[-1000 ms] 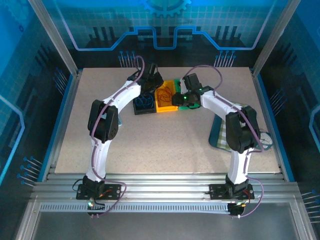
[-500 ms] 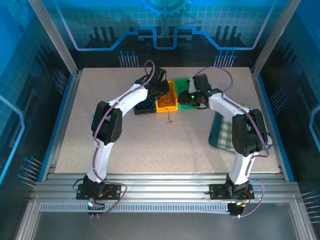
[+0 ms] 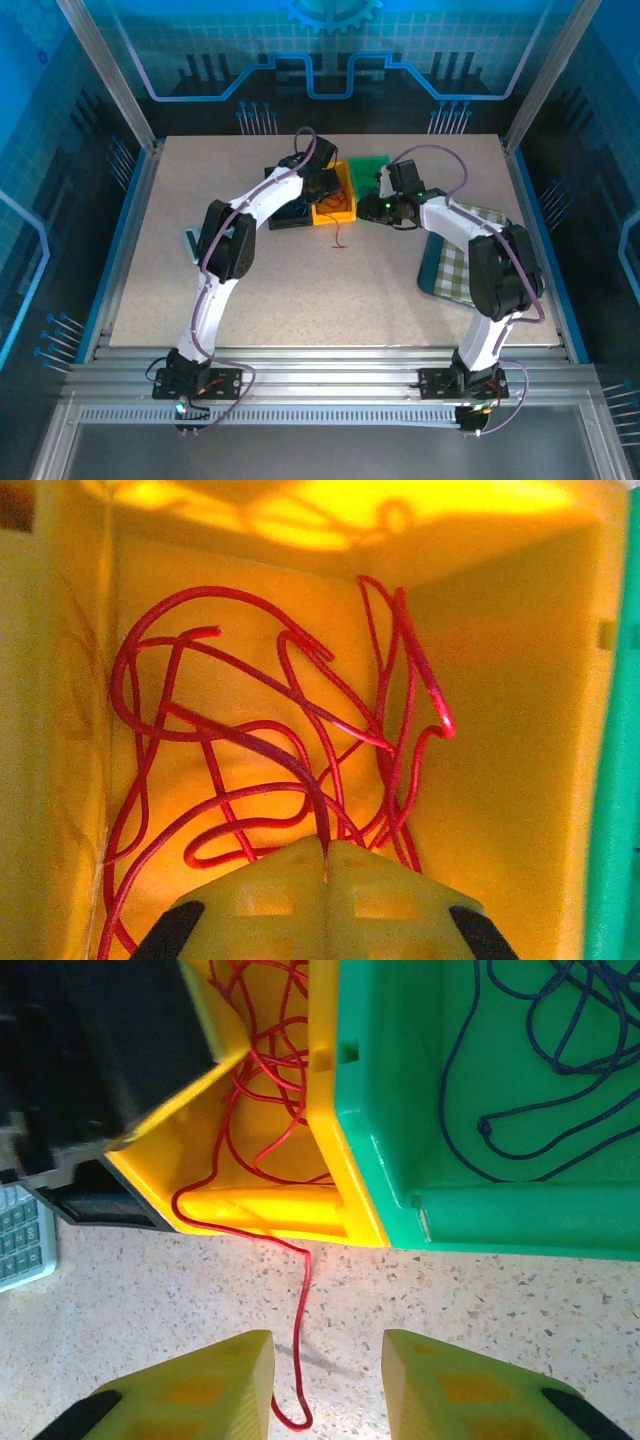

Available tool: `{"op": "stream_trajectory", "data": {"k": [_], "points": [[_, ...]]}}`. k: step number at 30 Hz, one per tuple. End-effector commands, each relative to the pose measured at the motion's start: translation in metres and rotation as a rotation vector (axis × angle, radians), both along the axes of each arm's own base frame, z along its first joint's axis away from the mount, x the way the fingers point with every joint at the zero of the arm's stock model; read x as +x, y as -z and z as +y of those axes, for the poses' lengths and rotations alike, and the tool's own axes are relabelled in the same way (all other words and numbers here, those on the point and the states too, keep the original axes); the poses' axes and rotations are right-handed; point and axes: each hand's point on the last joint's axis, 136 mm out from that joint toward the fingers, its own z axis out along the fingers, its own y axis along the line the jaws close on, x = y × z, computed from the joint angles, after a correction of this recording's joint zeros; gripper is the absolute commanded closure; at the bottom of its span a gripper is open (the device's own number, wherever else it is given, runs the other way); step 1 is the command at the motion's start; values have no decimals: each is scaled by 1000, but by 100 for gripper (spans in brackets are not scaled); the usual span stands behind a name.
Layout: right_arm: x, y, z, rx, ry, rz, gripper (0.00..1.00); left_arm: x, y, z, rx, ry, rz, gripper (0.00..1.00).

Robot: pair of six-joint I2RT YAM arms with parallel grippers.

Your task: Untangle the cables

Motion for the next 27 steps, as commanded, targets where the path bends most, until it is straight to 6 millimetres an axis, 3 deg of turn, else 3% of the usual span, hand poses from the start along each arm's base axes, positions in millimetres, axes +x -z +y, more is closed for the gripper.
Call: {"op": "stream_trajectory", "data": {"k": [1,5,8,12,19,23,27], "points": [[-1,-18,2,12,3,-45,66,-10,23,2,46,27,70,100],[-1,-23,3,9,-4,-54,65,-13,34,1,50,20,110,100],[-2,-26,4,8,-15,-59,65,-9,30,0,35,5,108,100],[-3,-31,5,2,-24,-72,65,2,1,-6,3,8,44,79],[-4,-33,7,-3,-32,-78,65,14,-57,-12,-42,19,-75,76],[-4,-32,8,-4,-36,-79,65,14,-76,-10,-52,10,-104,68],[-10,-26,23,-7,-99,-76,65,10,-97,-6,-71,-7,-133,58]]}}
